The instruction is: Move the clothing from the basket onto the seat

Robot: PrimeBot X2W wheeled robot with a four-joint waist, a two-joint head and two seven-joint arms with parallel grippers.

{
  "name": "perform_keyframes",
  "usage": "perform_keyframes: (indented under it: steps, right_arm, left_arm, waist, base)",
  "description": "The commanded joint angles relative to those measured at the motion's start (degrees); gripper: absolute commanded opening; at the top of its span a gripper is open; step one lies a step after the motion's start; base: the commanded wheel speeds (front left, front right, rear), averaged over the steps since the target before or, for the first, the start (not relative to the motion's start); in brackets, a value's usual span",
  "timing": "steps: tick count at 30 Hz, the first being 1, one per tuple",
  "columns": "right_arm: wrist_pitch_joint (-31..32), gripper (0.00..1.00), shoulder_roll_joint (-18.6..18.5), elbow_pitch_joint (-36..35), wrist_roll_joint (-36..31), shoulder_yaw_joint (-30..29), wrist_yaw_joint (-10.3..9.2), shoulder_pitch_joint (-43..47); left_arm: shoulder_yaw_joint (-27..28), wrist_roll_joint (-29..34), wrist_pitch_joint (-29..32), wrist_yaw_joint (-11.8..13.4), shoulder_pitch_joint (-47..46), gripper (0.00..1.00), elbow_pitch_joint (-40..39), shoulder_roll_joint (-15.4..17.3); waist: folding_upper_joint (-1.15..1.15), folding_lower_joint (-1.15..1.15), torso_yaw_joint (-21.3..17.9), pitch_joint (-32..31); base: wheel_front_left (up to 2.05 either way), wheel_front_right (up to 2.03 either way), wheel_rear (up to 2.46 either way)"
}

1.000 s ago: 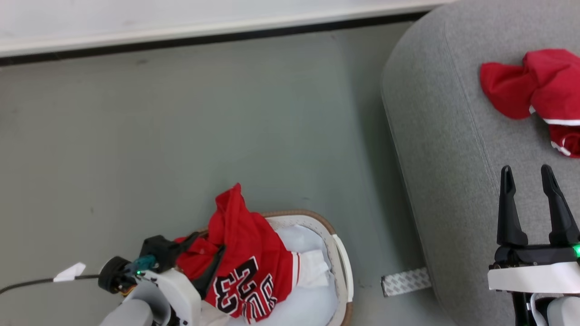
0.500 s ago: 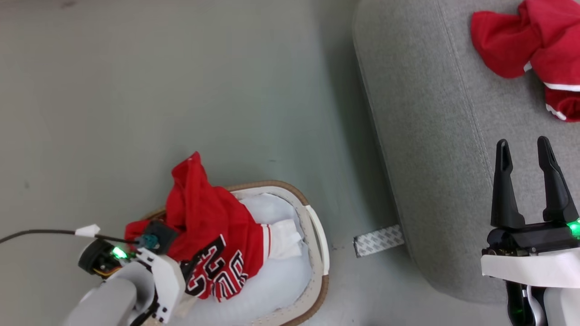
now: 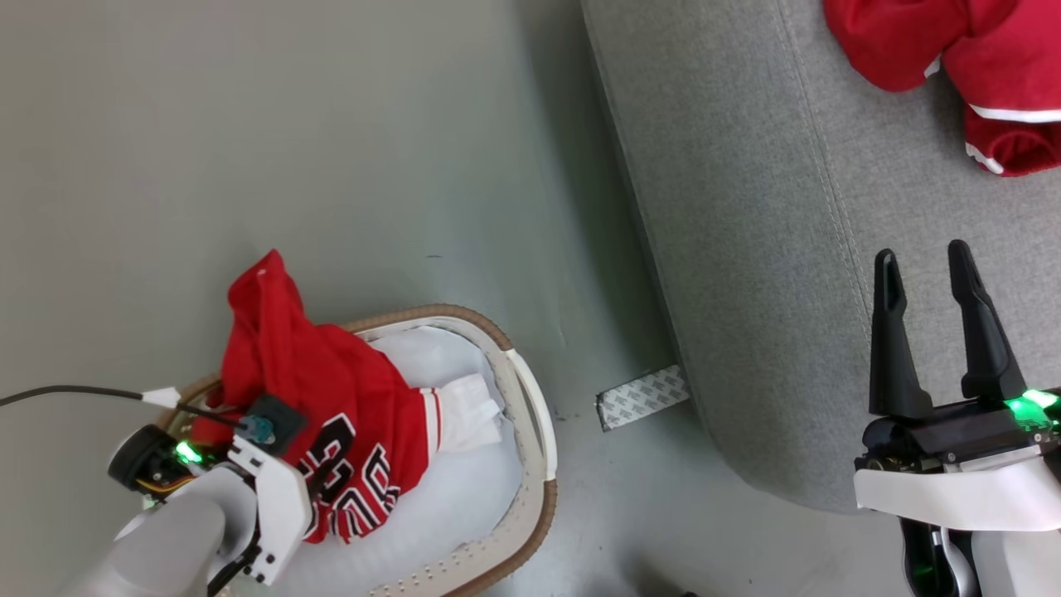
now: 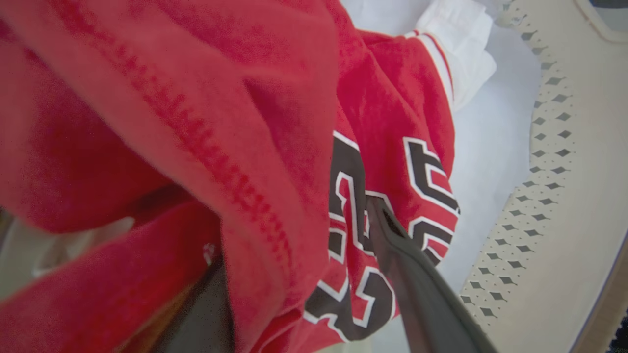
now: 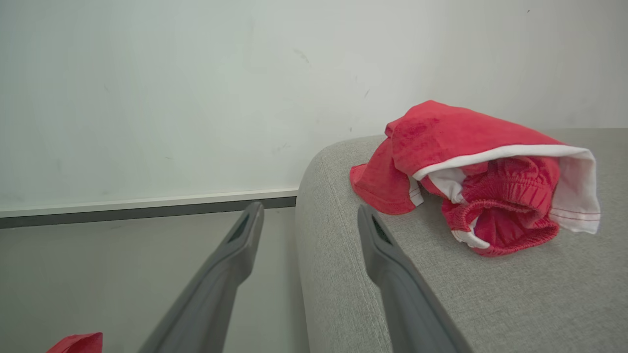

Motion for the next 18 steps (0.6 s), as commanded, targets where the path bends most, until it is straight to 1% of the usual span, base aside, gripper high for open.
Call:
perform_keyframes:
  steps: [1, 2, 3, 4, 5, 6, 12, 18]
  right_arm:
    - [0.0, 1.0, 0.0, 0.1, 0.4, 0.2, -0.13, -0.3]
    - [0.0, 1.0, 0.0, 0.2, 0.3, 0.3, -0.13, -0.2]
    - [0.0, 1.0, 0.0, 0.2, 0.4, 0.5, -0.13, -0.3]
    - [0.0, 1.0, 0.0, 0.3, 0.5, 0.6, -0.13, -0.4]
    - [0.0, 1.0, 0.0, 0.4, 0.5, 0.7, -0.13, -0.5]
    - [0.0, 1.0, 0.0, 0.5, 0.5, 0.7, -0.13, -0.6]
    - [0.0, 1.0, 0.0, 1.3, -0.5, 0.3, -0.13, -0.5]
    - [0.0, 1.0, 0.0, 3.0, -2.2, 0.2, -0.13, -0.8]
  left_arm:
    - [-0.3, -0.2, 0.1, 0.1, -0.6, 1.0, 0.6, 0.1]
    - [-0.5, -0.2, 0.2, 0.1, -0.8, 1.0, 1.1, 0.0]
    - [-0.6, -0.2, 0.1, 0.1, -1.0, 0.89, 1.6, -0.1]
    - [-0.8, -0.1, 0.1, 0.1, -1.1, 0.4, 2.1, -0.2]
    - [-1.1, -0.2, -0.1, 0.1, -1.1, 0.02, 2.4, -0.3]
    - [-1.3, -0.5, -0.2, 0.1, -1.0, 0.0, 2.7, -0.5]
    - [-2.6, -2.3, -1.5, 0.1, -0.4, 0.0, 3.4, -1.6]
    - [-4.6, -5.6, -3.9, 0.1, 1.1, 0.0, 1.5, -3.7]
  waist:
    - [0.0, -0.01, -0.4, 0.4]
    - [0.0, -0.01, -0.6, 0.5]
    - [0.0, -0.01, -0.7, 0.6]
    - [0.0, -0.01, -0.8, 0.7]
    - [0.0, -0.01, -0.9, 0.8]
    - [0.0, -0.01, -1.0, 0.8]
    - [0.0, -0.01, -0.6, -0.8]
    - [0.0, -0.01, 0.6, -5.1]
  base:
    - [0.0, 0.0, 0.0]
    - [0.0, 0.0, 0.0]
    - [0.0, 0.0, 0.0]
    - [0.0, 0.0, 0.0]
    - [0.0, 0.0, 0.0]
    - [0.0, 0.0, 0.0]
    - [0.0, 0.0, 0.0]
    - [0.0, 0.0, 0.0]
